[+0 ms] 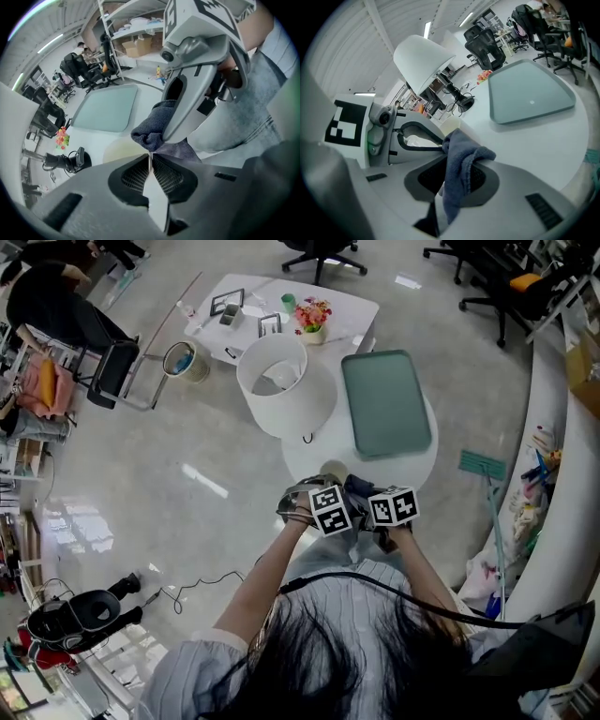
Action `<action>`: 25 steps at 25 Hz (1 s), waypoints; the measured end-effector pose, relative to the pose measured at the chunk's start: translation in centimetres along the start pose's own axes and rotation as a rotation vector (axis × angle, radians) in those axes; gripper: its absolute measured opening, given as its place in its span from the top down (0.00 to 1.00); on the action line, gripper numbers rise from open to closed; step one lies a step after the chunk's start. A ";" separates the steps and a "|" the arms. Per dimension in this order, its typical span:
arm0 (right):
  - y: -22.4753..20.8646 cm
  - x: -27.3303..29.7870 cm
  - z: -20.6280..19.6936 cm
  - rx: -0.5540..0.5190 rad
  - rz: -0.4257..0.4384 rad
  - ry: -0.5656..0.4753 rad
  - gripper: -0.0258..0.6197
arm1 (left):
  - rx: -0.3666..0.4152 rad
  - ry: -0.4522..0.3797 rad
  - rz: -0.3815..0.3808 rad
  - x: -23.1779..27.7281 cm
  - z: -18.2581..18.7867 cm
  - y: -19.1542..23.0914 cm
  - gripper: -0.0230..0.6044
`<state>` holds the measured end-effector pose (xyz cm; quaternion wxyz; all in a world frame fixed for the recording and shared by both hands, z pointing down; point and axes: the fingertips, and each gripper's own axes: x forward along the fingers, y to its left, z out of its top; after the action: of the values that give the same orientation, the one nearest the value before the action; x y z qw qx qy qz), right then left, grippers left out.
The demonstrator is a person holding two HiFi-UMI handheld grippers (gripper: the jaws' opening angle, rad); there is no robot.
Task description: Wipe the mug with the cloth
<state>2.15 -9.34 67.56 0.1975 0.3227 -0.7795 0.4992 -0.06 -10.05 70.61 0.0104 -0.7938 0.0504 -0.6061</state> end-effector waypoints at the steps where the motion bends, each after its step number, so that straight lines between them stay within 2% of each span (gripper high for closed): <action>1: -0.1 0.0 0.0 0.003 -0.002 0.004 0.84 | 0.036 0.007 -0.014 0.0 0.0 0.0 0.90; 3: -0.4 0.1 0.0 0.005 -0.008 0.014 0.84 | 0.127 0.027 -0.033 -0.1 -0.3 0.2 0.90; 7: -0.3 0.2 0.3 0.002 0.000 0.021 0.84 | 0.361 0.073 -0.053 -0.3 -1.0 0.5 0.90; 12: -0.4 0.5 0.5 0.004 0.006 0.025 0.84 | 0.718 0.143 -0.090 -0.3 -2.2 1.3 0.90; 15: -0.6 0.6 0.4 0.011 0.001 0.031 0.84 | 0.938 0.176 -0.088 -0.3 -2.7 2.0 0.90; 18: -0.5 0.6 0.6 0.009 0.006 0.032 0.84 | 1.081 0.186 -0.072 -0.4 -2.9 2.4 0.90; 20: -0.5 0.5 0.6 0.010 0.008 0.032 0.84 | 1.108 0.181 -0.060 -0.3 -2.8 2.4 0.90; 21: -0.5 0.5 0.6 0.009 0.007 0.034 0.84 | 1.097 0.176 -0.051 -0.2 -2.7 2.4 0.90; 23: -0.6 0.5 0.4 0.010 0.005 0.038 0.84 | 1.018 0.162 -0.035 0.0 -2.7 2.4 0.90; 25: -0.7 0.5 0.4 0.005 -0.001 0.041 0.84 | 0.873 0.129 -0.048 0.0 -2.5 2.1 0.90</action>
<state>2.35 -10.08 68.16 0.2128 0.3134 -0.7740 0.5074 -2.63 -11.99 71.12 0.3274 -0.6765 -0.2282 -0.6190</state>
